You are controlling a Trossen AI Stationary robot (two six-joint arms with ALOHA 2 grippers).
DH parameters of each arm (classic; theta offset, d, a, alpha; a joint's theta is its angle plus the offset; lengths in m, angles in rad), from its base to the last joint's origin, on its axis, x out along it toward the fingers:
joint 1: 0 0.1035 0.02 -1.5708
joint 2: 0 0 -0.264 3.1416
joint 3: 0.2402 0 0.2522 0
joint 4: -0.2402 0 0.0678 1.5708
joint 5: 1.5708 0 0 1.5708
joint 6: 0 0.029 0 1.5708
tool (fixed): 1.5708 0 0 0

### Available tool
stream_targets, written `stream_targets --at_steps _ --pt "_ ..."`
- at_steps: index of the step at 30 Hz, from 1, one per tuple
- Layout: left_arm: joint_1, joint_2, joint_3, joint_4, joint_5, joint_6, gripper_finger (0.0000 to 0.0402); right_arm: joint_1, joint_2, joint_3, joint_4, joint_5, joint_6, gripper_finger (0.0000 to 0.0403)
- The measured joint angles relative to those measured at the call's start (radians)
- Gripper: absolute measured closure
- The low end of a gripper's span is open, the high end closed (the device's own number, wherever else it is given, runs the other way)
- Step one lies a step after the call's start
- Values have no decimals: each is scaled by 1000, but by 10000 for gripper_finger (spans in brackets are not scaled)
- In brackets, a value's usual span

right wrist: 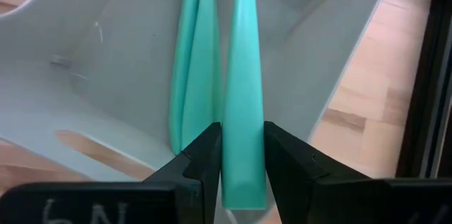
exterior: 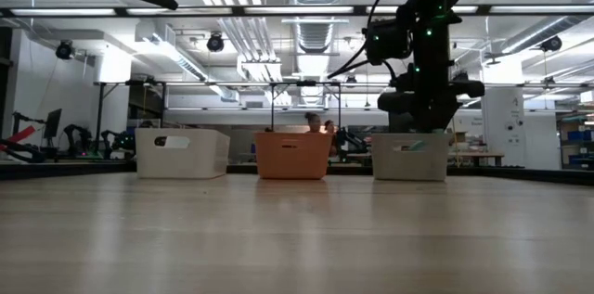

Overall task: Sort silverware by color (type)
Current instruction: Put the green spoon into the gray bin, then return to Home Position

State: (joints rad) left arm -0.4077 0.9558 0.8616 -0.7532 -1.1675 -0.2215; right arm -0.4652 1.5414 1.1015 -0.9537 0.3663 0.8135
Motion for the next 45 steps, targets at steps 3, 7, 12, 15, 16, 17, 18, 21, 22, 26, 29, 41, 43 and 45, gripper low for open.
stream_targets --at_steps 3,7,12,15,16,17,18,21,22,26,29,41,43,45 --pt "0 0 0 0 0 0 324 0 0 0 3 0 -1 310" --pt "0 0 0 0 0 0 324 0 0 0 7 0 -2 314" --pt "0 0 0 0 0 0 324 0 0 0 21 0 -2 313" --pt "0 0 0 0 0 0 324 0 0 0 25 0 -2 307" --pt "0 0 0 0 0 0 324 0 0 0 25 1 -2 305" --pt "0 0 0 0 0 0 324 0 0 0 25 1 -2 304" --pt "0 0 0 0 0 0 324 0 0 0 26 1 -2 303" --pt "0 0 0 0 0 0 324 0 0 0 29 1 -2 302" --pt "0 0 0 0 0 0 324 0 0 0 29 1 -2 302" --pt "0 0 0 0 0 0 324 0 0 0 33 1 -2 306" --pt "0 0 0 0 0 0 324 0 0 0 39 1 -2 308" --pt "0 0 0 -7 0 0 324 124 -79 6 96 197 -34 315" --pt "0 0 0 -8 0 0 324 165 -103 6 118 239 -58 320" --pt "0 0 0 -8 0 0 324 202 -123 6 141 261 -85 325"
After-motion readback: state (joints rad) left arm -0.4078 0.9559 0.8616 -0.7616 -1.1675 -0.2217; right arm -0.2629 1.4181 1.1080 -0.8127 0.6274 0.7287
